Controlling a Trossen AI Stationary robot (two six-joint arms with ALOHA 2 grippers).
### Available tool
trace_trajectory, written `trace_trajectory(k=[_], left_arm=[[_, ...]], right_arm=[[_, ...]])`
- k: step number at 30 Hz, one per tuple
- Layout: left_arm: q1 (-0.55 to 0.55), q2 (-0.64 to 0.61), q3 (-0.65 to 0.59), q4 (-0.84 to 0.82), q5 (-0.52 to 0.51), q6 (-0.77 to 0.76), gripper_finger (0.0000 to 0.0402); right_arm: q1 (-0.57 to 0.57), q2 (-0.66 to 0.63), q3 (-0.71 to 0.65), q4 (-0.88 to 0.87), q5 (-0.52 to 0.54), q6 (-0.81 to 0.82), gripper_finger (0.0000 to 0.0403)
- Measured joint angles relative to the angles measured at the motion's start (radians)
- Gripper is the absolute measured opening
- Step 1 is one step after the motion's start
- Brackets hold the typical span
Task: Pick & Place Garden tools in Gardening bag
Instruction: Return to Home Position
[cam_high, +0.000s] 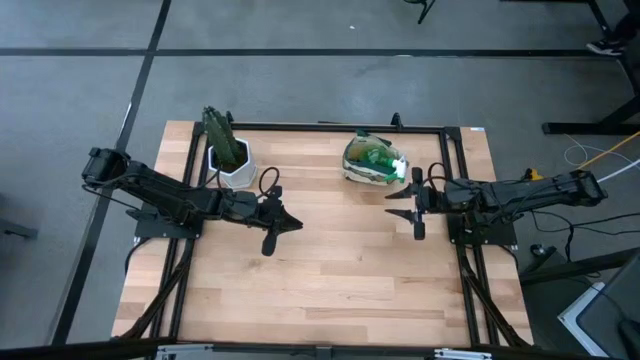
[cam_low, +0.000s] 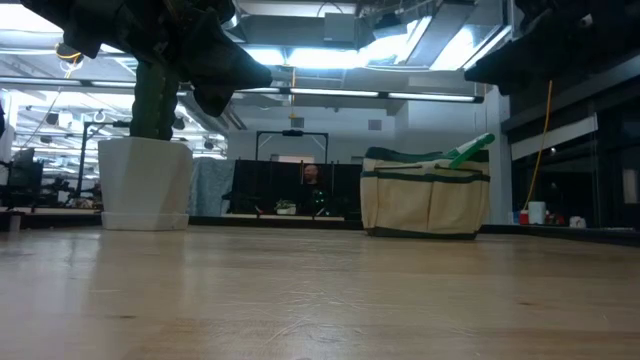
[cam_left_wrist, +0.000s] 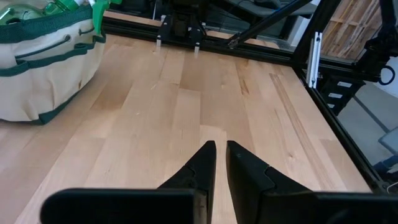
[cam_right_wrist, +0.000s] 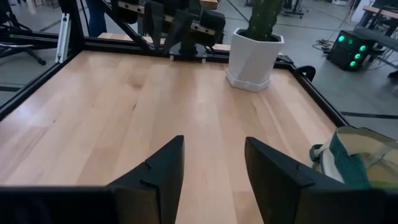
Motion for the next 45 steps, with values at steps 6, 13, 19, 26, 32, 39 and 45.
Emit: trace_trajectory(k=[6, 13, 19, 26, 32, 39, 45], left_arm=[[0.0, 0.0, 0.0, 0.0, 0.0, 0.0, 0.0031], [0.0, 0.0, 0.0, 0.0, 0.0, 0.0, 0.0031], [0.0, 0.0, 0.0, 0.0, 0.0, 0.0, 0.0031], [0.0, 0.0, 0.0, 0.0, 0.0, 0.0, 0.0031], [0.0, 0.0, 0.0, 0.0, 0.0, 0.0, 0.0031], [0.0, 0.0, 0.0, 0.0, 0.0, 0.0, 0.0031], [0.0, 0.0, 0.0, 0.0, 0.0, 0.0, 0.0031]], right_arm=[[0.0, 0.0, 0.0, 0.0, 0.0, -0.034, 0.017], [0.0, 0.001, 0.0, 0.015, 0.0, -0.068, 0.017], [0.0, 0.001, 0.0, 0.01, 0.0, -0.068, 0.017], [0.0, 0.001, 0.0, 0.008, 0.0, -0.068, 0.017], [0.0, 0.001, 0.0, 0.008, 0.0, -0.069, 0.017], [0.0, 0.001, 0.0, 0.008, 0.0, -0.069, 0.017], [0.0, 0.001, 0.0, 0.008, 0.0, -0.069, 0.017]])
